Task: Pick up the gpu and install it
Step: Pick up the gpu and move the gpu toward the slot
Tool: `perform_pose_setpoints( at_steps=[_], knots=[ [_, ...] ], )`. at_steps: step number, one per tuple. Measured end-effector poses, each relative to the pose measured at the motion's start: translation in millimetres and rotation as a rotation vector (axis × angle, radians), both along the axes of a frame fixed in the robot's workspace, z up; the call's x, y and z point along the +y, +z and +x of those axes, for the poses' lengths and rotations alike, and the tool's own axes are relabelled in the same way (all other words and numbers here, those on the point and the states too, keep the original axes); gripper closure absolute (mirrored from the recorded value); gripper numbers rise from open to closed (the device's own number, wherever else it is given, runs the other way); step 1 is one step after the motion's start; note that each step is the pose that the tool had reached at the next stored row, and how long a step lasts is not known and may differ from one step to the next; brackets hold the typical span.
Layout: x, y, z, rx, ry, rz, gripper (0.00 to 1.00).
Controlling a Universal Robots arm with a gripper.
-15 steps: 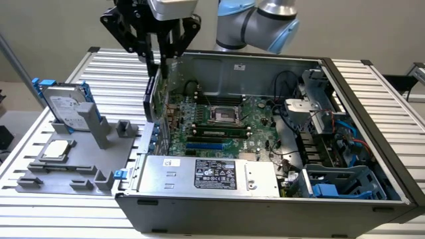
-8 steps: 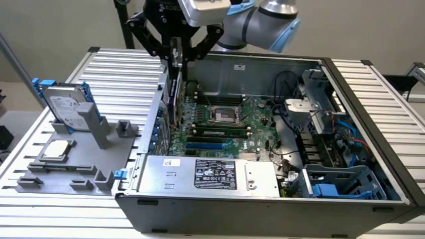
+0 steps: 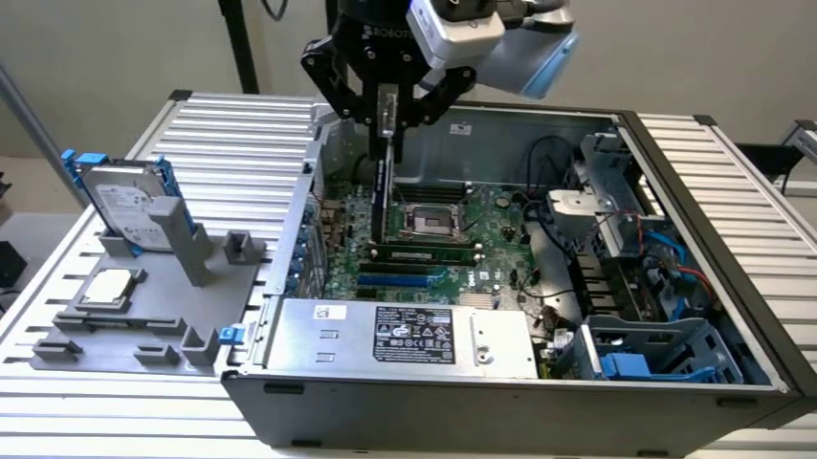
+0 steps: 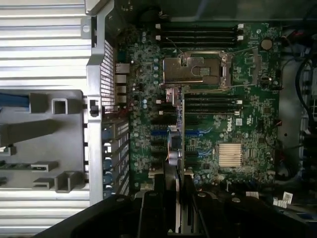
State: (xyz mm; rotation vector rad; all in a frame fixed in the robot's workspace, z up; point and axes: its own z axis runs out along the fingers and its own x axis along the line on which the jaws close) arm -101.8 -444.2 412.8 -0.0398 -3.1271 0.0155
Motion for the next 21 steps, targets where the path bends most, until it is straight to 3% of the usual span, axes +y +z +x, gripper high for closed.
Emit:
perform_pose_setpoints(
  at_steps=[8,17,21],
  knots=[
    [6.2,-10.7,36.5,0.0001,0.0,-0.0074,0.74],
    [8.2,-19.2,77.2,0.0001,0.0,-0.0161,0.74],
    [8.2,-20.5,92.1,0.0019,0.0,-0.0172,0.74]
  ],
)
